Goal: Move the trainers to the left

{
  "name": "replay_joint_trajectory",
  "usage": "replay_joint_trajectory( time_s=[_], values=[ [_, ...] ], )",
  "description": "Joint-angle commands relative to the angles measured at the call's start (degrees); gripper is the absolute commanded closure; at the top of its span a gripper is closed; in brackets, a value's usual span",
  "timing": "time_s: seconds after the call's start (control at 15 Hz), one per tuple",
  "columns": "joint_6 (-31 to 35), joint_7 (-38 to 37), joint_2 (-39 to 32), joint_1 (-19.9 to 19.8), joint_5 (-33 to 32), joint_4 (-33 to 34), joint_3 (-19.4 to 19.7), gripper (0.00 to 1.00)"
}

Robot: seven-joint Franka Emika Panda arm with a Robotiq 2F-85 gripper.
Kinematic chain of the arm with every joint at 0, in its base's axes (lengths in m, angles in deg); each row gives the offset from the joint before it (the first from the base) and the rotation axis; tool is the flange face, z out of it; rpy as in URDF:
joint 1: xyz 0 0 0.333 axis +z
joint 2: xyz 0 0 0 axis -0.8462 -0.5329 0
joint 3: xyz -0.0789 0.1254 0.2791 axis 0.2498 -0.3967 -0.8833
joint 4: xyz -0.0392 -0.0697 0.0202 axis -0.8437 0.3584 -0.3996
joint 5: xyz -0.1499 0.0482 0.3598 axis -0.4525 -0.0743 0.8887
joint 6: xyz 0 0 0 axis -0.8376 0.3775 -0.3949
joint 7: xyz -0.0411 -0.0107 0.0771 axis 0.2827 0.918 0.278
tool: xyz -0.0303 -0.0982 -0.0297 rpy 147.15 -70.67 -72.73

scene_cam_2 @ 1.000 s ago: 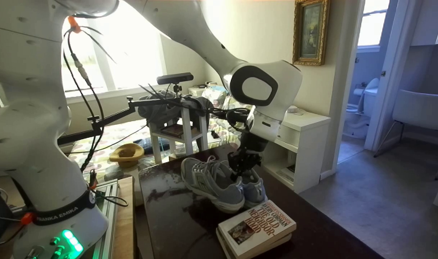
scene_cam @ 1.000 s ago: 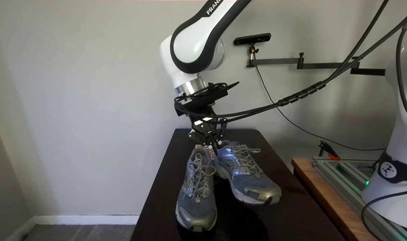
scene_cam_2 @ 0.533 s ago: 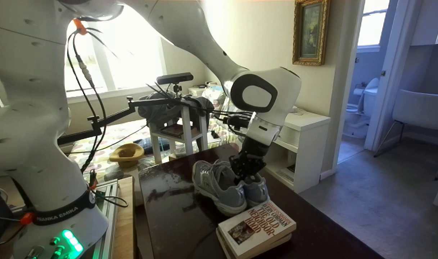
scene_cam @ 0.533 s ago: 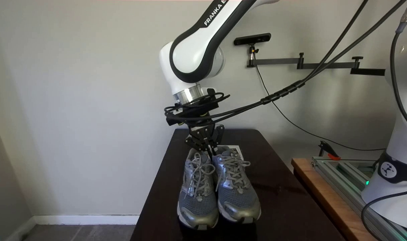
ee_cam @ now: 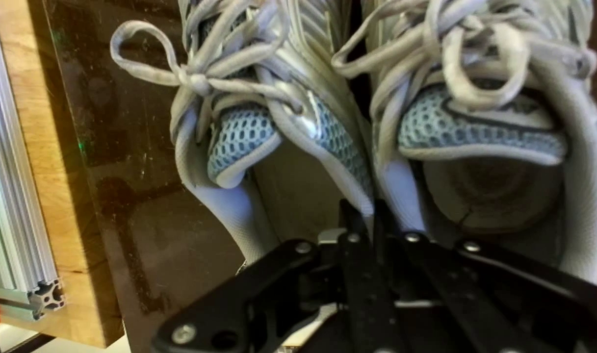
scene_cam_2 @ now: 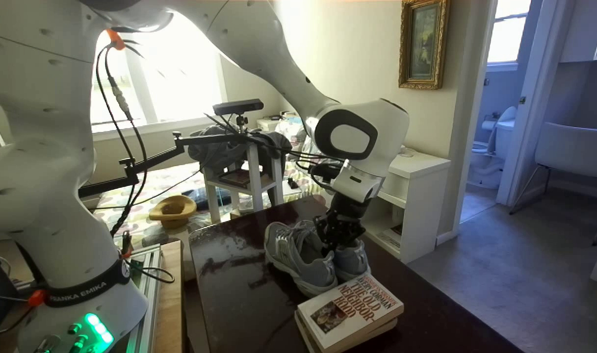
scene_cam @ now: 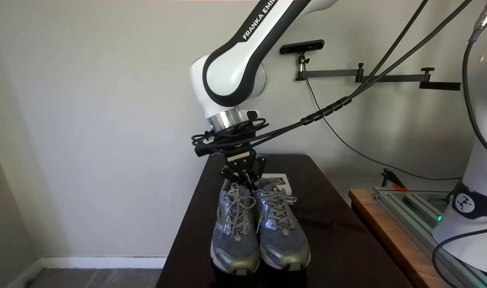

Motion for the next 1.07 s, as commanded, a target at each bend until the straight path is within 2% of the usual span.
replay_joint_trajectory(
  time_s=[0.0,0.07,0.4,0.67,1.0],
  values=[
    [0.47,-2.18,-0.09,0.66,1.29,0.36,0.13,0.81],
    [0.22,-2.38,-0.05,0.61,1.34,0.38,0.09,0.64],
    [1.16,-3.08,1.52,0.61,1.83,-1.54,-0.23,0.31],
    [0.31,-0.86,3.0,0.48,1.23,-2.67,-0.58,0.02],
    [-0.31,3.28,5.74,0.79,-0.35,-4.49,-0.67,0.0]
  ],
)
